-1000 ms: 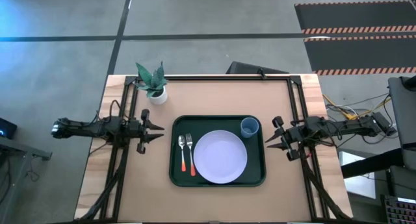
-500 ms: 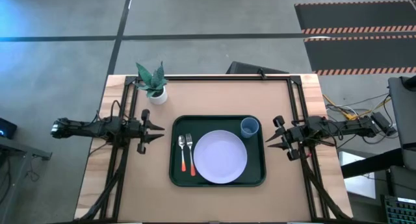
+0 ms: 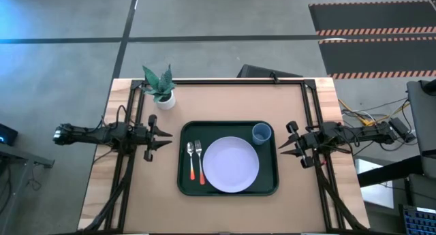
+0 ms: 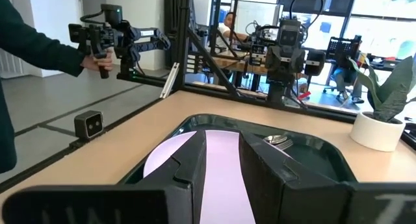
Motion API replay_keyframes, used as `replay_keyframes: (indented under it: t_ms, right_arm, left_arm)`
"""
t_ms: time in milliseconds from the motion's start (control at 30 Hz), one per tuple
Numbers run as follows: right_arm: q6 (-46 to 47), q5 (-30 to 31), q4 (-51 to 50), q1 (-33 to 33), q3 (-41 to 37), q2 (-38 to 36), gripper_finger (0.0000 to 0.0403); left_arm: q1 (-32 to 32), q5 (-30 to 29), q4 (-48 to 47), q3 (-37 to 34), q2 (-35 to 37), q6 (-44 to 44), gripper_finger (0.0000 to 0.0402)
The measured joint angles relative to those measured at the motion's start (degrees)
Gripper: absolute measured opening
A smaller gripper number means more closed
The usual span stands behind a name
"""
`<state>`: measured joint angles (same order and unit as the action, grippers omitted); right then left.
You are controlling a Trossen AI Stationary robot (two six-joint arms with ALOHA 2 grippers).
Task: Pick and place plate/cup/fork/spoon on tray
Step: Return to Home Position
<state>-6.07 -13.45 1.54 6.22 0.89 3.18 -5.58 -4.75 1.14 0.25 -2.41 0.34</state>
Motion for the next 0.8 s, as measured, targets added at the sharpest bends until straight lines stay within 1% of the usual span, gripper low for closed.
replay_keyframes:
  t_ms: [800]
  right_arm:
    - [0.02, 0.02, 0.02, 0.00, 0.00, 0.02, 0.0079]
  left_arm:
    - [0.00, -0.26, 1.73, 0.00, -2.78, 0.02, 0.0093]
